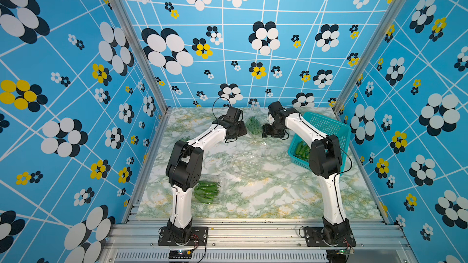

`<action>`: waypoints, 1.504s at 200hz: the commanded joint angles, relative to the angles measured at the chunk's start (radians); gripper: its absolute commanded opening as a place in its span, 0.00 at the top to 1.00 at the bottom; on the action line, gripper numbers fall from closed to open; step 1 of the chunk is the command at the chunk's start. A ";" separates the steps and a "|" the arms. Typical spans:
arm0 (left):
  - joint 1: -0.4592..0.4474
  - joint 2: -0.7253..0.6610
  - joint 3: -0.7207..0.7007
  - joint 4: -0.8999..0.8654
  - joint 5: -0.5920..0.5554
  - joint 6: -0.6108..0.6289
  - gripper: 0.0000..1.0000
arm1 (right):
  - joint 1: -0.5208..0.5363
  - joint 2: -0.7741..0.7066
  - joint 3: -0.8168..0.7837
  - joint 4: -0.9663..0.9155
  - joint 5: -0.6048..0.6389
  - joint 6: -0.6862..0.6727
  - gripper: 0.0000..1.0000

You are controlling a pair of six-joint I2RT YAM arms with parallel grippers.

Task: Take small green peppers out of containers
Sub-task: Move the packing box to the center of the board.

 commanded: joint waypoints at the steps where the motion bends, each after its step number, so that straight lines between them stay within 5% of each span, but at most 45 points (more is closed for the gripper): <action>1: 0.018 -0.010 0.031 0.007 0.009 0.014 0.58 | -0.008 -0.051 0.037 -0.001 -0.005 -0.015 0.29; 70: 0.088 0.019 0.077 0.108 -0.012 0.025 0.58 | -0.029 -0.051 0.053 0.095 -0.001 0.080 0.26; 154: 0.116 0.388 0.477 0.188 0.060 -0.036 0.52 | -0.048 -0.029 0.035 0.179 -0.058 0.198 0.25; 217: 0.099 0.488 0.511 0.339 0.092 -0.101 0.51 | -0.083 -0.065 -0.042 0.149 -0.152 0.175 0.28; 301: 0.062 0.536 0.566 0.333 0.135 -0.113 0.50 | -0.033 -0.279 -0.357 0.099 -0.315 0.112 0.29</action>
